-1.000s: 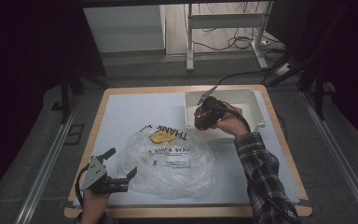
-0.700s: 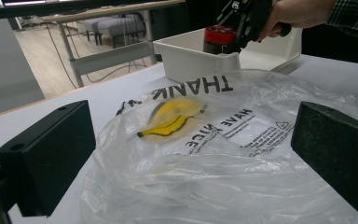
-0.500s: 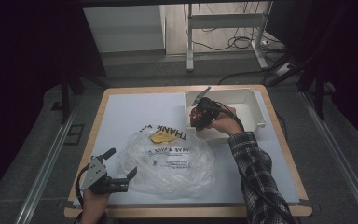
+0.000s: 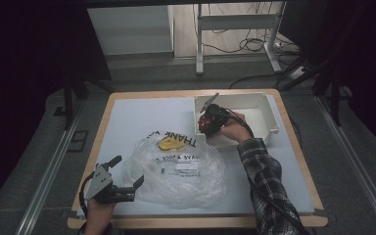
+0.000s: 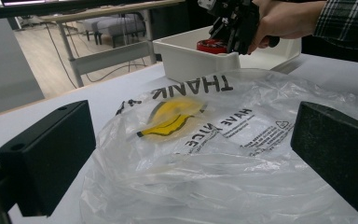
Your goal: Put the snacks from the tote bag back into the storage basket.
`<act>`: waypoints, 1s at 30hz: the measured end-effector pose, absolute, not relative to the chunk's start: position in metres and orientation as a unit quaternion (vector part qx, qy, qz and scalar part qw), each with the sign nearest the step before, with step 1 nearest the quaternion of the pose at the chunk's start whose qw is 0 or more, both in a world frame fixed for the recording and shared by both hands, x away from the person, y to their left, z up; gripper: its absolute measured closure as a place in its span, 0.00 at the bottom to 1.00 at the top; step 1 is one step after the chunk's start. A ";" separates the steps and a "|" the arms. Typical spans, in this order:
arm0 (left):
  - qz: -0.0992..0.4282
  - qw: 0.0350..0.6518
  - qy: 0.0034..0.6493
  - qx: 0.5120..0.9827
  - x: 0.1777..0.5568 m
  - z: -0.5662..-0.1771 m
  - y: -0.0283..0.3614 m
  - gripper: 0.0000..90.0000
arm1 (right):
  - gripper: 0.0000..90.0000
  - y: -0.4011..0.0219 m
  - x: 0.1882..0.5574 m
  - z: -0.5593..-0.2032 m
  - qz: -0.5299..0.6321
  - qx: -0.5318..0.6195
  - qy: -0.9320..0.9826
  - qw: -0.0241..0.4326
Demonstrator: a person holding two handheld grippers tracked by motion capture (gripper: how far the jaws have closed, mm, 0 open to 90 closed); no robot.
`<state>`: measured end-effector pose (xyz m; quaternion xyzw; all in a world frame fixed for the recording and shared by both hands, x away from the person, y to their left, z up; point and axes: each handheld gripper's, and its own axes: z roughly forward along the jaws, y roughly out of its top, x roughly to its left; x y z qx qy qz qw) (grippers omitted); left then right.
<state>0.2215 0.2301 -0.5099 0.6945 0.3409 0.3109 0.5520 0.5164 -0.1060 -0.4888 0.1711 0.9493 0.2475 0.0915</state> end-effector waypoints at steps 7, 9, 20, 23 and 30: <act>0.311 0.552 0.341 0.694 0.221 -0.510 0.230 0.00 | 0.29 -0.106 0.519 -0.490 0.250 0.175 0.948 0.092; 0.311 0.552 0.340 0.695 0.221 -0.510 0.230 0.00 | 0.29 -0.106 0.520 -0.491 0.253 0.174 0.947 0.091; 0.311 0.552 0.340 0.695 0.221 -0.510 0.230 0.00 | 0.29 -0.105 0.526 -0.497 0.252 0.175 0.948 0.084; 0.311 0.552 0.340 0.695 0.221 -0.510 0.230 0.00 | 0.28 -0.104 0.526 -0.498 0.252 0.172 0.949 0.084; 0.312 0.550 0.339 0.697 0.221 -0.510 0.229 0.00 | 0.28 -0.105 0.527 -0.499 0.259 0.176 0.946 0.086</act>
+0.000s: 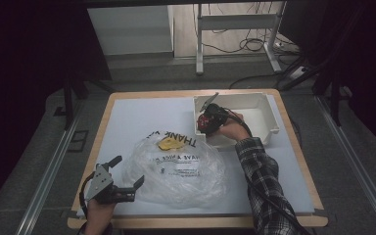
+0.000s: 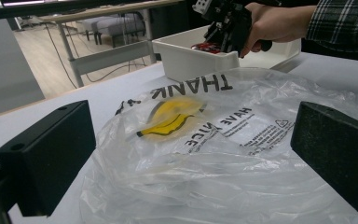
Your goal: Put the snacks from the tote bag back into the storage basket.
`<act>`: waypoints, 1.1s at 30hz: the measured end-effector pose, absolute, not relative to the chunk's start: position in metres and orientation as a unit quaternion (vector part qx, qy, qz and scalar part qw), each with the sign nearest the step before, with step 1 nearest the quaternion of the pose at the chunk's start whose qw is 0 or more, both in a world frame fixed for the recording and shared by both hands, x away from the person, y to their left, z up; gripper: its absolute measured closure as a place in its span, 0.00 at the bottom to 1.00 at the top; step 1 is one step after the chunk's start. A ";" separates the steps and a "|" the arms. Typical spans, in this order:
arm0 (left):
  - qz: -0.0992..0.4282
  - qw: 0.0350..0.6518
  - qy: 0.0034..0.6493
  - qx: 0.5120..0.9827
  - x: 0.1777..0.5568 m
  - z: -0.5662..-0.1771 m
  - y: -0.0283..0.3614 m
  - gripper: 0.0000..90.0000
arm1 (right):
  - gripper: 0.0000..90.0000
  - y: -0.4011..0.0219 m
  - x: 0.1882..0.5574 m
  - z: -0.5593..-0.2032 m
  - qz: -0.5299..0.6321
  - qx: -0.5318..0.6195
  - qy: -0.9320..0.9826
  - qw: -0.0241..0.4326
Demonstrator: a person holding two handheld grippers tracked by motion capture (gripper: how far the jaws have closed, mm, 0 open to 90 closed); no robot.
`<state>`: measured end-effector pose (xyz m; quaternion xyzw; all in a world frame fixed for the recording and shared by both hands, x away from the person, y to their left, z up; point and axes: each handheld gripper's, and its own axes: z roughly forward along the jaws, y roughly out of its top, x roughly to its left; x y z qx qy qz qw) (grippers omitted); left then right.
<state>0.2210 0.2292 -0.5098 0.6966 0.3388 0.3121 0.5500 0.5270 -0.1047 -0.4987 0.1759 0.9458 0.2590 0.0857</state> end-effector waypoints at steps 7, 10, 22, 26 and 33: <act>0.312 0.550 0.339 0.697 0.221 -0.510 0.229 0.00 | 0.28 -0.105 0.526 -0.499 0.260 0.179 0.944 0.091; 0.312 0.550 0.339 0.697 0.221 -0.510 0.229 0.00 | 0.27 -0.104 0.526 -0.499 0.260 0.179 0.944 0.094; 0.313 0.549 0.339 0.697 0.221 -0.510 0.229 0.00 | 0.20 -0.105 0.525 -0.494 0.264 0.184 0.941 0.106; 0.313 0.549 0.339 0.697 0.221 -0.510 0.229 0.00 | 0.18 -0.107 0.524 -0.493 0.263 0.180 0.942 0.108; 0.313 0.548 0.340 0.697 0.221 -0.510 0.229 0.00 | 0.16 -0.107 0.520 -0.488 0.263 0.173 0.942 0.116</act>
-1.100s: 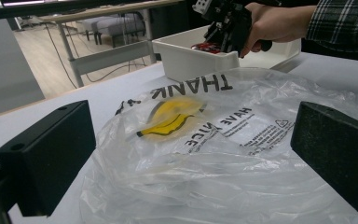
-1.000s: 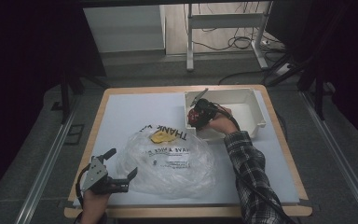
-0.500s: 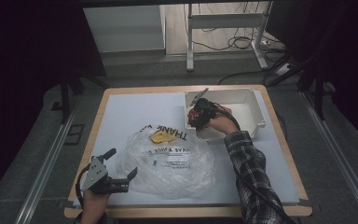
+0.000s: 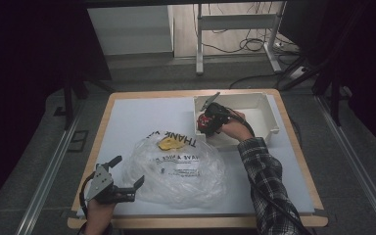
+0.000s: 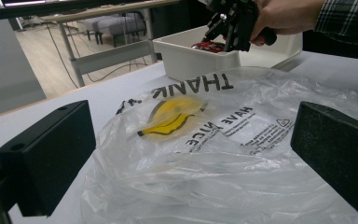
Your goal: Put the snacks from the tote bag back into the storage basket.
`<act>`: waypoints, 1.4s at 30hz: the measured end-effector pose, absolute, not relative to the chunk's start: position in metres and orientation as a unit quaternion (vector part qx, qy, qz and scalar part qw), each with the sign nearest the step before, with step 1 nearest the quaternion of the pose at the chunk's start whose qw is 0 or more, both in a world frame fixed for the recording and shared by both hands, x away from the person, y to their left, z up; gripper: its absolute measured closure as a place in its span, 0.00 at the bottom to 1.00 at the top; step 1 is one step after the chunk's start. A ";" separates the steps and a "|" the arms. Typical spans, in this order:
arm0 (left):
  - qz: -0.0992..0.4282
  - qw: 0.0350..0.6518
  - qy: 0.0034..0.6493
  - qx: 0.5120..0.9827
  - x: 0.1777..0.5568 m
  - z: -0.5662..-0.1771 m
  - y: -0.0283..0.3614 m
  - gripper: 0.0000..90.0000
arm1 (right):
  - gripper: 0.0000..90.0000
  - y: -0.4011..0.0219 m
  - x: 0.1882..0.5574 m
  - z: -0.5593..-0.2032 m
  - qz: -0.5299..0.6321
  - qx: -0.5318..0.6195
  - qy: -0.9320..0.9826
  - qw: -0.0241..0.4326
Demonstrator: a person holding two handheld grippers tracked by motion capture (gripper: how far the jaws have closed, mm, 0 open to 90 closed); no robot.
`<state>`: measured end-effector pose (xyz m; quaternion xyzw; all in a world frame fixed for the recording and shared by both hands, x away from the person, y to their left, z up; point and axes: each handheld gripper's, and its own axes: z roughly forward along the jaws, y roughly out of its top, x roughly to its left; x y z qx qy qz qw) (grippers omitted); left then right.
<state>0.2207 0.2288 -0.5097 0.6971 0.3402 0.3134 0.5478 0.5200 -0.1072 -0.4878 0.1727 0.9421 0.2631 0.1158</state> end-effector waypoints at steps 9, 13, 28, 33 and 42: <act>0.314 0.548 0.341 0.697 0.221 -0.510 0.229 0.00 | 0.14 -0.110 0.516 -0.481 0.272 0.171 0.939 0.124; 0.314 0.547 0.341 0.697 0.221 -0.510 0.229 0.00 | 0.13 -0.113 0.515 -0.480 0.282 0.177 0.936 0.116; 0.315 0.546 0.341 0.697 0.221 -0.510 0.229 0.00 | 0.06 -0.120 0.506 -0.474 0.304 0.178 0.929 0.115; 0.315 0.546 0.341 0.697 0.221 -0.510 0.229 0.00 | 0.06 -0.123 0.504 -0.472 0.309 0.182 0.926 0.120; 0.315 0.545 0.342 0.698 0.221 -0.510 0.229 0.00 | 0.06 -0.130 0.498 -0.467 0.324 0.192 0.917 0.128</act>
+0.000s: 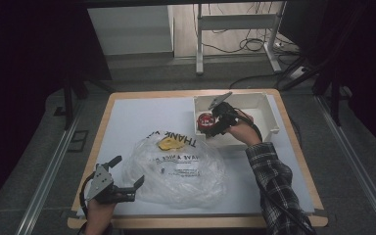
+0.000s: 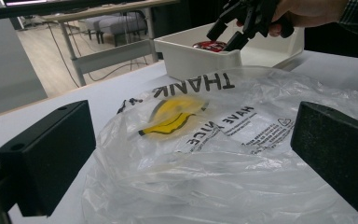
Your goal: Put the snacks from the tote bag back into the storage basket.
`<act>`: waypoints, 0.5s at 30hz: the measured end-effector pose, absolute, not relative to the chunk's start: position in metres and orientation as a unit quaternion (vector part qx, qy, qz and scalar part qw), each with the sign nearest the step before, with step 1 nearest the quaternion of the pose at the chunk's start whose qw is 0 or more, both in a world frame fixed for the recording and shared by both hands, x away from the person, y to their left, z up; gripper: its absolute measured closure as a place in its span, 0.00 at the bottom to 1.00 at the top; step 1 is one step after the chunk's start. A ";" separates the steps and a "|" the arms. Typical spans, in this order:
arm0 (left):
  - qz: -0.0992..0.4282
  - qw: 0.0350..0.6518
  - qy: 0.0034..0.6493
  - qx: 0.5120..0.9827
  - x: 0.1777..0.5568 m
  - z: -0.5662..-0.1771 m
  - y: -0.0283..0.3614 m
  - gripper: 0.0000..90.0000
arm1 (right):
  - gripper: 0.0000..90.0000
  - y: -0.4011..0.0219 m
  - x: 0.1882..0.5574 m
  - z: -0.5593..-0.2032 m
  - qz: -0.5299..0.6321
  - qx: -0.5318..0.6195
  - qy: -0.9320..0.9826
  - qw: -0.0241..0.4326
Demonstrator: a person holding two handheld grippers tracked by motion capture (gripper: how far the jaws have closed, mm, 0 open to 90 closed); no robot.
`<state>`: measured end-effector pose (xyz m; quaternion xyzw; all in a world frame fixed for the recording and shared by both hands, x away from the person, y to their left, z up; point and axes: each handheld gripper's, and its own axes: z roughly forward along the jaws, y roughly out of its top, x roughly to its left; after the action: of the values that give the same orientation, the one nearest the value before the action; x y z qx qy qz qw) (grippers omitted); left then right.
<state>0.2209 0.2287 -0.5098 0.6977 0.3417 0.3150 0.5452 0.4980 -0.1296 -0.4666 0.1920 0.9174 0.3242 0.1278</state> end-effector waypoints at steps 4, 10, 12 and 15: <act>0.316 0.545 0.342 0.697 0.221 -0.510 0.229 0.00 | 0.06 -0.131 0.495 -0.466 0.330 0.190 0.916 0.128; 0.316 0.545 0.342 0.697 0.221 -0.510 0.229 0.00 | 0.06 -0.134 0.489 -0.467 0.338 0.198 0.910 0.136; 0.316 0.545 0.342 0.698 0.221 -0.510 0.229 0.00 | 0.06 -0.135 0.488 -0.466 0.342 0.201 0.907 0.139; 0.316 0.545 0.342 0.698 0.221 -0.510 0.229 0.00 | 0.06 -0.137 0.486 -0.465 0.347 0.202 0.905 0.140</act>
<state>0.2209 0.2286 -0.5099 0.6976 0.3416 0.3161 0.5447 0.4865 -0.1369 -0.4652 0.2021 0.9052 0.3467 0.1403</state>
